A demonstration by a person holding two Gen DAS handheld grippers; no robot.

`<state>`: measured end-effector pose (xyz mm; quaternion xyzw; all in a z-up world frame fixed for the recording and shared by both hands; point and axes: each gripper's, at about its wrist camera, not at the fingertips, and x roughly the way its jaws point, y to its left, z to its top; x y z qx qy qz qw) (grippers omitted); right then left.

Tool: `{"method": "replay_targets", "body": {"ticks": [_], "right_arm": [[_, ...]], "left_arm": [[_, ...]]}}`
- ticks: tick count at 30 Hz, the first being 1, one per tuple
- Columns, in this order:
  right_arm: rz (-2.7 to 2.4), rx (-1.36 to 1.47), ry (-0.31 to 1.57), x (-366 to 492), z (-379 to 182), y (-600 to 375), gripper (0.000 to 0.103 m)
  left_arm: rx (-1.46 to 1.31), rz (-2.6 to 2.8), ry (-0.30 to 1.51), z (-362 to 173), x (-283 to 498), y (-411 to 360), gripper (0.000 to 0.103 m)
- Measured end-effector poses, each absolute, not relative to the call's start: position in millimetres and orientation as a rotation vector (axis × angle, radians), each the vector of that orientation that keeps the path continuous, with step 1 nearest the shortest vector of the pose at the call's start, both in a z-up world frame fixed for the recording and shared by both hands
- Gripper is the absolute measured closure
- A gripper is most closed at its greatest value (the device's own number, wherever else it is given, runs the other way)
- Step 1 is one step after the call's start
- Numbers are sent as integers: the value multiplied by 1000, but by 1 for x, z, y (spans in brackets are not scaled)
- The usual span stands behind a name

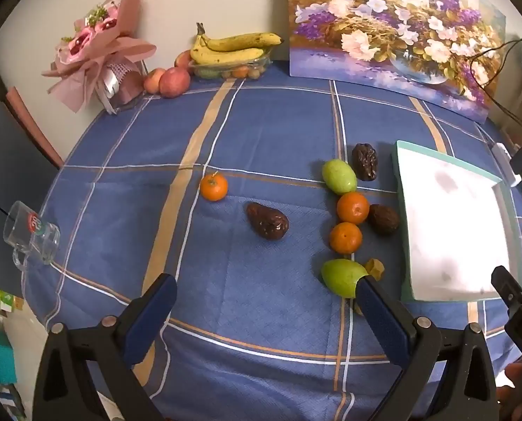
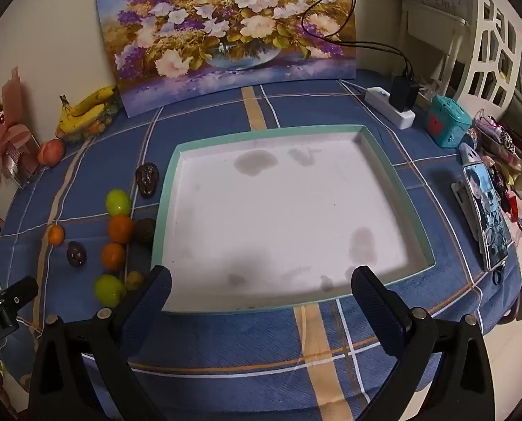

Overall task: Organize fruits
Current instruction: 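Move both tools toward the orange and the green pear beside the tray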

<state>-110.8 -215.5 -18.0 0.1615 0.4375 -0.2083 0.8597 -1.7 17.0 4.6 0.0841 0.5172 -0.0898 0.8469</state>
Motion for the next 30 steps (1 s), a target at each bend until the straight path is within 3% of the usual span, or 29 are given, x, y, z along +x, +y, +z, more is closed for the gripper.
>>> {"method": "replay_targets", "body": {"ticks": [30], "right_arm": [[-183, 397, 792, -24, 17, -210, 1]], "left_arm": [[-68, -139, 1039, 15, 88, 50, 0]]}}
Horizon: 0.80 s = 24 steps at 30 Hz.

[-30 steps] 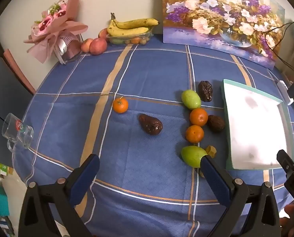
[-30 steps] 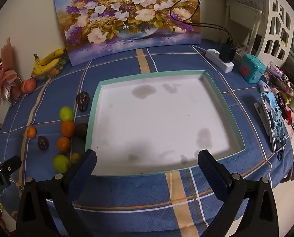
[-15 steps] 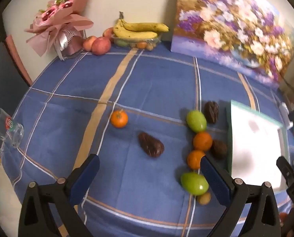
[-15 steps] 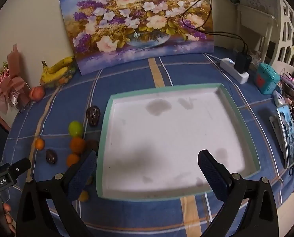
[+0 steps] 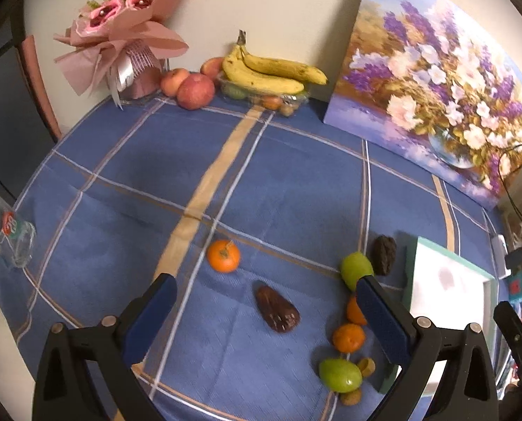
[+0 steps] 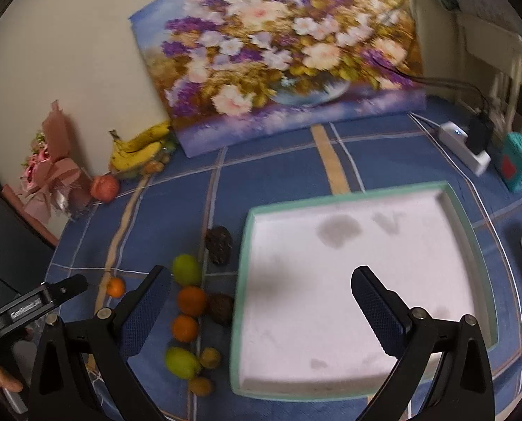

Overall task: Organize fruits
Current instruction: 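Move both tools toward the orange and the green pear beside the tray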

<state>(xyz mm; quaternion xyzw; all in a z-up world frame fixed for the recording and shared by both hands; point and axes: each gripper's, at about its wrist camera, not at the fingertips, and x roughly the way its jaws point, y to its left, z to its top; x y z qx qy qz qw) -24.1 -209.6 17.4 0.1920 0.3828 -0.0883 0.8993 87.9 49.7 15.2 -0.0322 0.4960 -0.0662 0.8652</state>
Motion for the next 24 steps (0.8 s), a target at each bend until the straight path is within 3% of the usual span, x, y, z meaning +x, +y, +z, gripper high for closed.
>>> {"method": "replay_targets", "body": {"ticks": [11, 17, 19, 24], "right_arm": [[-95, 388, 815, 24, 37, -189, 1], [-50, 365, 849, 55, 42, -175, 1], [-32, 341, 864, 64, 40, -169, 4], [8, 287, 944, 89, 18, -148, 26]], "left_arm": [[-162, -198, 1037, 31, 137, 63, 0], [-188, -175, 1101, 8, 164, 72, 2], [-187, -159, 1117, 1, 169, 75, 5], [-176, -137, 1151, -18, 180, 81, 6]]}}
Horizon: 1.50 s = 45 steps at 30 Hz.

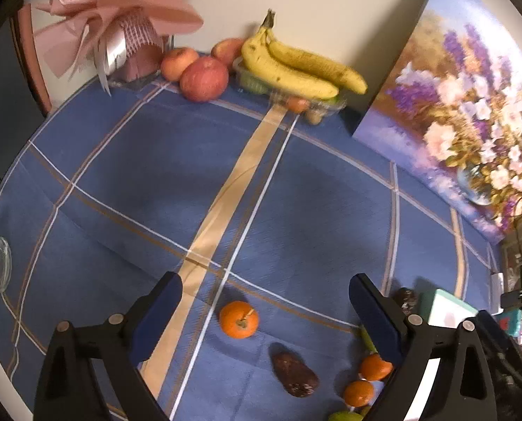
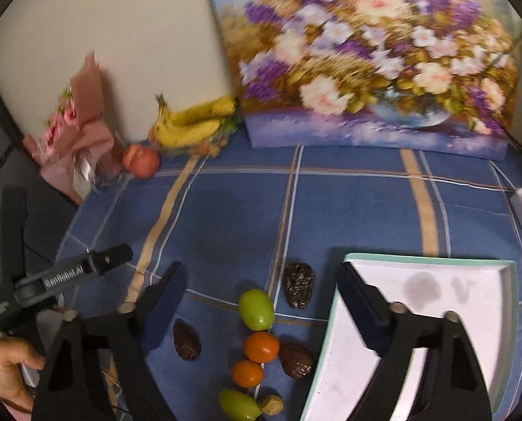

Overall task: Organize fruits
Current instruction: 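Move both tools toward the orange and the green pear beside the tray, then close the left gripper on the orange while the right gripper closes on the green pear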

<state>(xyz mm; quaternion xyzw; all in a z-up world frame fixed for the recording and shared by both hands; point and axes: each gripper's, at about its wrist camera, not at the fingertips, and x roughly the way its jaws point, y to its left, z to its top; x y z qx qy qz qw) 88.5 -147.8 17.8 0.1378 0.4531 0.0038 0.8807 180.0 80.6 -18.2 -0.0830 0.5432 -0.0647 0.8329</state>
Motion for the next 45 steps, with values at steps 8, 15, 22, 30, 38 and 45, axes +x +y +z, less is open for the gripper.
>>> {"method": "replay_targets", "body": {"ticks": [8, 15, 22, 30, 38, 45], "right_arm": [[29, 228, 1112, 111, -43, -120, 41], [24, 193, 1188, 115, -73, -110, 48], [18, 191, 1204, 116, -83, -110, 54], [20, 197, 1198, 116, -88, -112, 61], [25, 225, 1142, 110, -75, -121, 61], [14, 234, 1012, 95, -22, -135, 62]], "left_arm": [[-206, -130, 1309, -75, 188, 83, 13], [-201, -116, 1358, -97, 186, 81, 25], [-191, -98, 1367, -101, 185, 77, 40], [-183, -82, 1353, -95, 185, 83, 65], [-179, -119, 1276, -59, 181, 75, 66], [-175, -149, 1155, -4, 177, 76, 66]]}}
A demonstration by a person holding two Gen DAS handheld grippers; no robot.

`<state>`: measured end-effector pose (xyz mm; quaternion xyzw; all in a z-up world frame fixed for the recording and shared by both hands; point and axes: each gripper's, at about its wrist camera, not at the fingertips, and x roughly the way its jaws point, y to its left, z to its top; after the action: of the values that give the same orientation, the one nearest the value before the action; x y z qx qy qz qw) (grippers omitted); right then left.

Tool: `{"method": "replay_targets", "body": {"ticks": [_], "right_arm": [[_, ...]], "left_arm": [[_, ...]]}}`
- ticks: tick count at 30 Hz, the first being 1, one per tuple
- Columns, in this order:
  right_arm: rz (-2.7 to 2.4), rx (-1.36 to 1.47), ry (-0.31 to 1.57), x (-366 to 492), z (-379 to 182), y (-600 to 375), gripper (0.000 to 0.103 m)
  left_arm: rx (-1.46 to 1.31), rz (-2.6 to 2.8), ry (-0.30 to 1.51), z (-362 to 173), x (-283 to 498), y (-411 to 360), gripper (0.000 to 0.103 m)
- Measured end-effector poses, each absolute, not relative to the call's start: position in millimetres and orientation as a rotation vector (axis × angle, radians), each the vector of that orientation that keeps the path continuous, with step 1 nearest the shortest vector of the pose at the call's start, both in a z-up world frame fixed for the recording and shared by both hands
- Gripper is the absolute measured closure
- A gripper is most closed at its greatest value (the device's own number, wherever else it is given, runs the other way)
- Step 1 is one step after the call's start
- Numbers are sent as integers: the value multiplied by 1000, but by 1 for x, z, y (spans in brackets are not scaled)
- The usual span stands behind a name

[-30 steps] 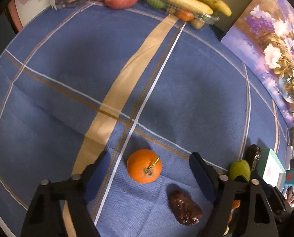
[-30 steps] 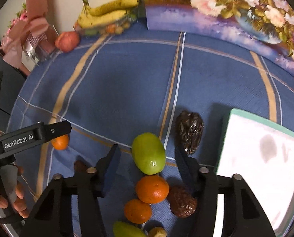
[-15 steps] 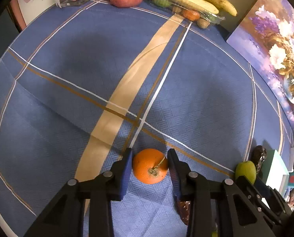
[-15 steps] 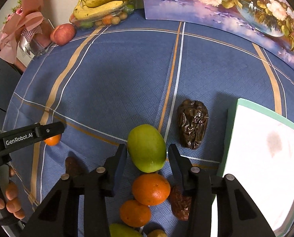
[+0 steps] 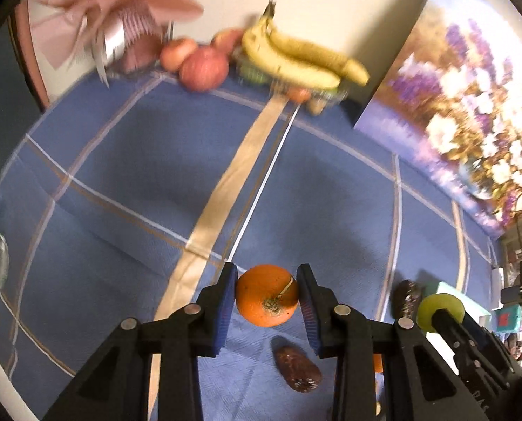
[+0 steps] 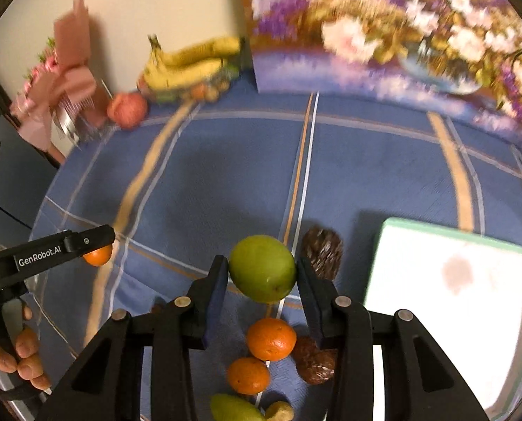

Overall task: Organize fruits
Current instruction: 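Close the left gripper on the orange while the right gripper closes on the green pear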

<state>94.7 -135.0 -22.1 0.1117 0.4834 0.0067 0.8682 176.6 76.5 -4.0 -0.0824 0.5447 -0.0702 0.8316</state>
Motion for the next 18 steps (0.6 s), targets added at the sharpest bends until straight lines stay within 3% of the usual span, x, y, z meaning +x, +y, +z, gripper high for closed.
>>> {"method": "replay_targets", "body": {"ticks": [5, 8, 18], "right_arm": [[3, 240, 954, 86, 4, -142, 64], [-11, 245, 923, 81, 14, -150, 72], [-19, 294, 972, 76, 0, -173, 73]], "left_arm": [[-174, -163, 1099, 19, 169, 76, 66], [-160, -171, 1084, 25, 167, 68, 66], [-117, -190, 1156, 0, 163, 44, 66]]}}
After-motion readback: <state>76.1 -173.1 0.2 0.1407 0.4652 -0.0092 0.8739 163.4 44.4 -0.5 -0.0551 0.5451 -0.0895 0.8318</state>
